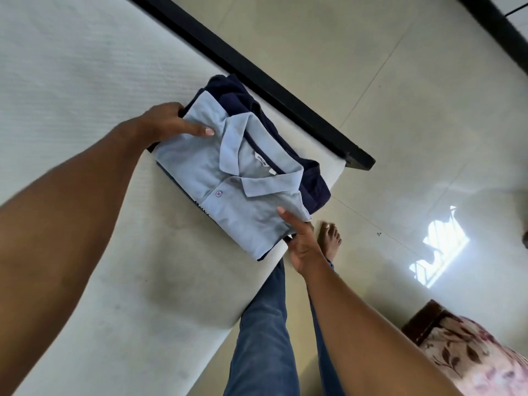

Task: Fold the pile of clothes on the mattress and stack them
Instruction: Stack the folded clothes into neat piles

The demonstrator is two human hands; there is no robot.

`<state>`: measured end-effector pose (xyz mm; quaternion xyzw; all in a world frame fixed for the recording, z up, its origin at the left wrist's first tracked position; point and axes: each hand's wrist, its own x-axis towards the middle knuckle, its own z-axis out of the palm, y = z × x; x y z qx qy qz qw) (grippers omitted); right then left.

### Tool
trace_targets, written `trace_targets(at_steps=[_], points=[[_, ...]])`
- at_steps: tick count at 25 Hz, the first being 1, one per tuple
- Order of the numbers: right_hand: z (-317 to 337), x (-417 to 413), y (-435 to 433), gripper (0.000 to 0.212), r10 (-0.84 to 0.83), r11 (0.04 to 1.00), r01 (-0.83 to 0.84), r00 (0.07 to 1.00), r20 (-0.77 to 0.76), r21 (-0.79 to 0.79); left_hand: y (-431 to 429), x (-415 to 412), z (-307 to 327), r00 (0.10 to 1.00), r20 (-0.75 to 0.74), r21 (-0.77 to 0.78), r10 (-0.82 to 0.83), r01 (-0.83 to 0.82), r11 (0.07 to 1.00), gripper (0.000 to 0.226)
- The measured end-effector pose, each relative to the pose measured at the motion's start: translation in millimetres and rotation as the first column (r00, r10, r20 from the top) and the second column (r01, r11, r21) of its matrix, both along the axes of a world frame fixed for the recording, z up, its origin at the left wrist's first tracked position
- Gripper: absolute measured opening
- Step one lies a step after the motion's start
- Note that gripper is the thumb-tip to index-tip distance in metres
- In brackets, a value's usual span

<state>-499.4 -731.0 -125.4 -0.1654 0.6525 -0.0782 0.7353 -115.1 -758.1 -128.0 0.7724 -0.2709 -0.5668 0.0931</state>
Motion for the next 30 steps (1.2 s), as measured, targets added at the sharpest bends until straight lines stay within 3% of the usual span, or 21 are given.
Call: trace_targets(at_steps=[4,7,14,17,21,27,30], points=[[8.8,-3.9,-20.1,0.051,0.036,0.998,-0.031,0.996,-0.081,0.054,12.7,-4.4,7.6,0.956,-0.196,0.083,0.219,-0.207,0.975,0.049],[15.0,-3.5,-35.2,0.053,0.096,0.995,-0.095,0.988,-0.12,0.019,41.1,-11.7,19.0,0.894,-0.302,0.124,0.332,-0.309,0.943,0.054],[96.1,-6.3,-89.3,0.04,0.325,0.931,-0.339,0.938,-0.12,-0.135,115.5,-69.8,102.0,0.722,-0.38,0.087,0.579,-0.595,0.799,0.046],[137.4,-18.1,-114.1,0.04,0.368,0.901,-0.378,0.926,-0.085,-0.212,120.9,-97.5,153.0,0.688,-0.423,0.027,0.59,-0.642,0.766,0.052],[194.8,-62.4,-143.9,0.042,0.399,0.868,-0.392,0.916,-0.044,-0.305,100.0,-143.6,231.5,0.711,-0.434,-0.028,0.553,-0.625,0.78,0.047],[287.6,-200.4,-188.4,0.03,0.361,0.839,-0.349,0.931,-0.054,-0.417,29.1,-274.3,339.3,0.774,-0.418,-0.139,0.476,-0.572,0.808,0.052],[332.5,-297.3,-231.2,0.031,0.299,0.82,-0.299,0.951,-0.079,-0.488,-26.1,-360.6,379.7,0.82,-0.425,-0.201,0.383,-0.498,0.844,0.073]])
